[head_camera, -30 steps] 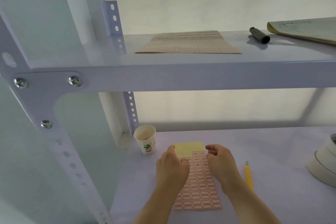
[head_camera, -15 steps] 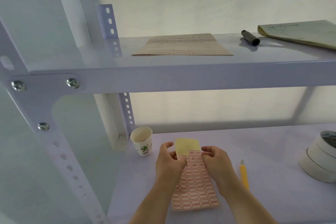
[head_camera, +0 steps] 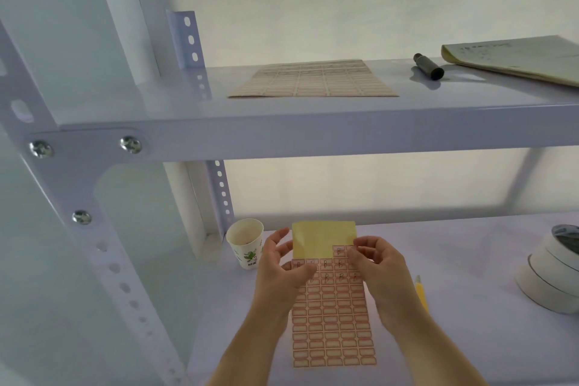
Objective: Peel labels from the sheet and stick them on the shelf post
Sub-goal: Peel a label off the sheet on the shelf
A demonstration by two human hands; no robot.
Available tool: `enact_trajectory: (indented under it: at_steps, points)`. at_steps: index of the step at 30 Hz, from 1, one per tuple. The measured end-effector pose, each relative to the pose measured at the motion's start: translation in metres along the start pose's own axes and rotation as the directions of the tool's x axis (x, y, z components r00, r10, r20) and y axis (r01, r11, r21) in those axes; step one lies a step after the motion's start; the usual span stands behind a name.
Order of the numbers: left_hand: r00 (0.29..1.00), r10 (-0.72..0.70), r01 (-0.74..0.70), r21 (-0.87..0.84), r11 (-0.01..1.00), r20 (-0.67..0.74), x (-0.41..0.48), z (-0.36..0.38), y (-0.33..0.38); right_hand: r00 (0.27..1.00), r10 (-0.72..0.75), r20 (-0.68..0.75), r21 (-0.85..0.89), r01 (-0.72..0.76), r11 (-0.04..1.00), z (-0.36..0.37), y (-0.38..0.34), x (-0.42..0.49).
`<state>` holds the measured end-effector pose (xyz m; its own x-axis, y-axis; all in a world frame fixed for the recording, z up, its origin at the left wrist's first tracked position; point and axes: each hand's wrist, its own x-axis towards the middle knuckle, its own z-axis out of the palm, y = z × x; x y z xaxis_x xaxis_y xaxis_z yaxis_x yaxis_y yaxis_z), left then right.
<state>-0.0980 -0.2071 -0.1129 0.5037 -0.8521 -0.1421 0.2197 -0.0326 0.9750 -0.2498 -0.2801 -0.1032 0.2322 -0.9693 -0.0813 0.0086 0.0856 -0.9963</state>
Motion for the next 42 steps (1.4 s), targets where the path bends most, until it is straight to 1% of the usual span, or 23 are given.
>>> enact_trajectory:
  at_steps: [3, 5, 8, 11, 14, 16, 17, 19, 21, 22, 28, 36, 42]
  points:
    - [0.998, -0.040, 0.043, -0.042, 0.998, 0.057, -0.001, -0.004, 0.007, 0.997, -0.037, 0.074, 0.049, 0.034, 0.998, 0.001, -0.010, -0.006]
    - [0.993, -0.038, 0.049, -0.090, 0.995, 0.111, -0.005, -0.004, 0.016, 0.991, -0.081, 0.110, 0.082, 0.072, 0.994, 0.003, -0.018, -0.012]
    - [0.988, -0.039, 0.066, -0.179, 0.982, 0.152, -0.012, -0.003, 0.028, 0.985, -0.132, 0.110, 0.105, 0.120, 0.987, 0.007, -0.027, -0.019]
    - [0.981, -0.059, 0.095, -0.192, 0.977, 0.184, -0.014, -0.004, 0.032, 0.979, -0.185, 0.085, 0.049, 0.182, 0.982, 0.009, -0.031, -0.023]
    - [0.979, -0.046, 0.086, -0.199, 0.976, 0.198, -0.015, -0.004, 0.035, 0.964, -0.261, 0.045, -0.048, 0.263, 0.963, 0.009, -0.033, -0.025]
    - [0.979, -0.026, 0.069, -0.208, 0.976, 0.203, -0.015, -0.005, 0.036, 0.944, -0.331, 0.008, -0.163, 0.328, 0.931, 0.010, -0.032, -0.025]
    - [0.979, -0.016, 0.060, -0.213, 0.975, 0.203, -0.015, -0.005, 0.037, 0.924, -0.382, -0.002, -0.255, 0.369, 0.894, 0.011, -0.030, -0.025]
    - [0.981, -0.003, 0.046, -0.216, 0.975, 0.196, -0.014, -0.005, 0.038, 0.868, -0.497, 0.003, -0.437, 0.448, 0.780, 0.013, -0.026, -0.024]
    - [0.982, 0.007, 0.034, -0.208, 0.977, 0.191, -0.014, -0.005, 0.039, 0.825, -0.564, 0.043, -0.523, 0.499, 0.691, 0.014, -0.024, -0.025]
    - [0.982, 0.011, 0.029, -0.205, 0.978, 0.191, -0.015, -0.004, 0.039, 0.813, -0.579, 0.063, -0.535, 0.517, 0.668, 0.014, -0.024, -0.026]
    - [0.975, 0.025, 0.015, -0.181, 0.983, 0.221, -0.019, -0.002, 0.038, 0.782, -0.619, 0.070, -0.554, 0.546, 0.628, 0.020, -0.024, -0.031]
    - [0.975, 0.026, 0.003, -0.126, 0.992, 0.222, -0.021, -0.001, 0.039, 0.780, -0.620, 0.085, -0.569, 0.549, 0.612, 0.020, -0.027, -0.031]
    - [0.960, 0.014, 0.018, -0.110, 0.994, 0.281, -0.021, 0.001, 0.041, 0.771, -0.631, 0.086, -0.611, 0.541, 0.578, 0.021, -0.024, -0.030]
